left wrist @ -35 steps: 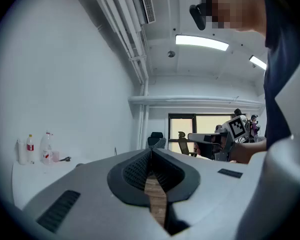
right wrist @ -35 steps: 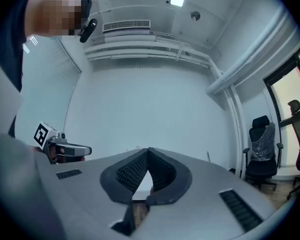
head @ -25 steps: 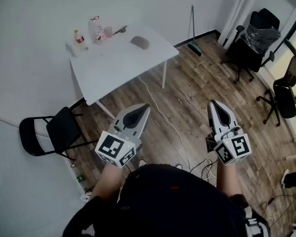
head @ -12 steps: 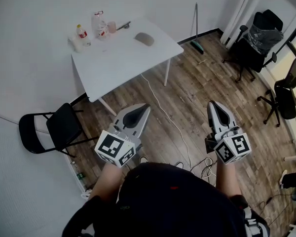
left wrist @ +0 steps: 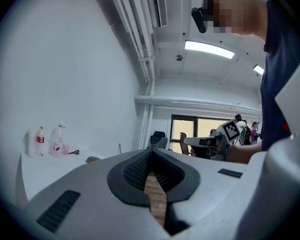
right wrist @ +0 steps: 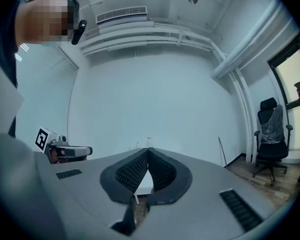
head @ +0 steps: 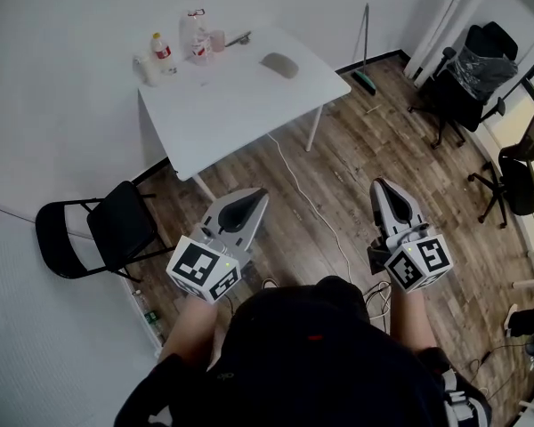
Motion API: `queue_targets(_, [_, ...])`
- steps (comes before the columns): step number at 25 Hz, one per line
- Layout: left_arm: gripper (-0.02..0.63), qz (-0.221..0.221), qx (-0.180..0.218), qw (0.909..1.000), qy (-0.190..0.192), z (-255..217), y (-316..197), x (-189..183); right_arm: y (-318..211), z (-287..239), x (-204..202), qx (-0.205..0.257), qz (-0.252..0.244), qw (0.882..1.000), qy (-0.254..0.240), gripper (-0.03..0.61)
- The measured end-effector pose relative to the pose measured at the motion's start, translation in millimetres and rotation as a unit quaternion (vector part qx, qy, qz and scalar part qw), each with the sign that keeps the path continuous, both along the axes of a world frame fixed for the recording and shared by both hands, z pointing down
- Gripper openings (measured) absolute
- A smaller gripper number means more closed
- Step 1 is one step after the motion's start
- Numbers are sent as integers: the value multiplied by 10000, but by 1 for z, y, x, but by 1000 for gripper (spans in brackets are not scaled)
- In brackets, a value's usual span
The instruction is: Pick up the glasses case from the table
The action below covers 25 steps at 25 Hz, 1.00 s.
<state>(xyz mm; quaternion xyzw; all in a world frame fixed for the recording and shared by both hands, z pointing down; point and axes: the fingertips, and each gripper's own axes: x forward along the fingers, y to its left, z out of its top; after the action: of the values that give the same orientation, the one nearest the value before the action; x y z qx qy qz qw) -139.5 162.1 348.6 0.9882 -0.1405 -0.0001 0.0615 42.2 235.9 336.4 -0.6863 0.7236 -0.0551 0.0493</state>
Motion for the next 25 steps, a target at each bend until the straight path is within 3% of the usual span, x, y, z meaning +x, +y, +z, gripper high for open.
queue_targets(5, [23,-156,-60,9998,49,3,-17,-11,-23,1,-10,-43,-211,9997,74,20])
queue_targets(13, [23,-283,42,9996,-83,12,-49,7,-83,6,8,64,-619,9980,-65,20])
queue_targets(25, [23,-1041,-128,9942,-221,10,-138,120,-170,14,143,115,-940,9952,-236,20])
